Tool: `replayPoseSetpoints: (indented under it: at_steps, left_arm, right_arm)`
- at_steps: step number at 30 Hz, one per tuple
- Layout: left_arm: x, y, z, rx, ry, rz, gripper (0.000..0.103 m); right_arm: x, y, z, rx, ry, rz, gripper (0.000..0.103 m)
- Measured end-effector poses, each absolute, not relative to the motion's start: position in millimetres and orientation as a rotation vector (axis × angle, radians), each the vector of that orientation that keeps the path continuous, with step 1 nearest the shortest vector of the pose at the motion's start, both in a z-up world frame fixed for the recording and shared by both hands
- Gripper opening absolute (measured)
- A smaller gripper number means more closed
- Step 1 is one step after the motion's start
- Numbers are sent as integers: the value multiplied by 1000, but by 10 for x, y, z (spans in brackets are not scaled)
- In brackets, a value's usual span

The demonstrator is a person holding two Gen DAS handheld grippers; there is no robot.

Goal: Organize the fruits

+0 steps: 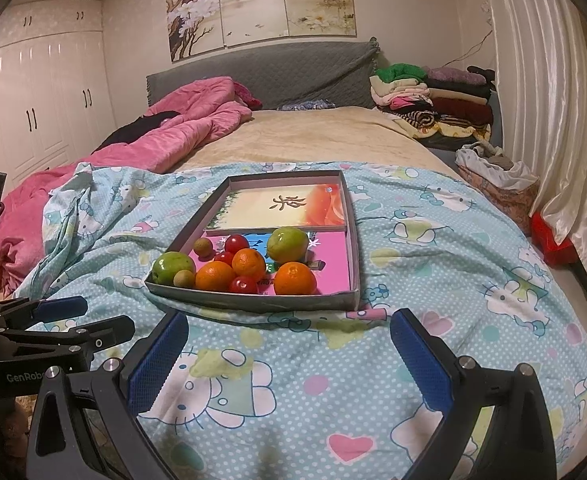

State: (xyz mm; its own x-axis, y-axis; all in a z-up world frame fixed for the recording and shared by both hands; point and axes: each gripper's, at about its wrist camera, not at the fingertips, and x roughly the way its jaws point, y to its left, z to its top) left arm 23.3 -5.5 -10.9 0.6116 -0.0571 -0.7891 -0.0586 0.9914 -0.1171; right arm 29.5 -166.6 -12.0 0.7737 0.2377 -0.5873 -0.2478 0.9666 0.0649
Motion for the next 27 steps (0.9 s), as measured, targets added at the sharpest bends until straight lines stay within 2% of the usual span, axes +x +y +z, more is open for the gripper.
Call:
replayPoseSetpoints:
  at_steps: [20,27]
  left_arm:
    - [231,-96,-108,-114,908,1,79]
    - [317,-26,-158,-182,933,-27,79]
  right_arm:
    - [313,-1704,-126,-3,631,255,102]
    - [443,-1879,-157,73,658,221,102]
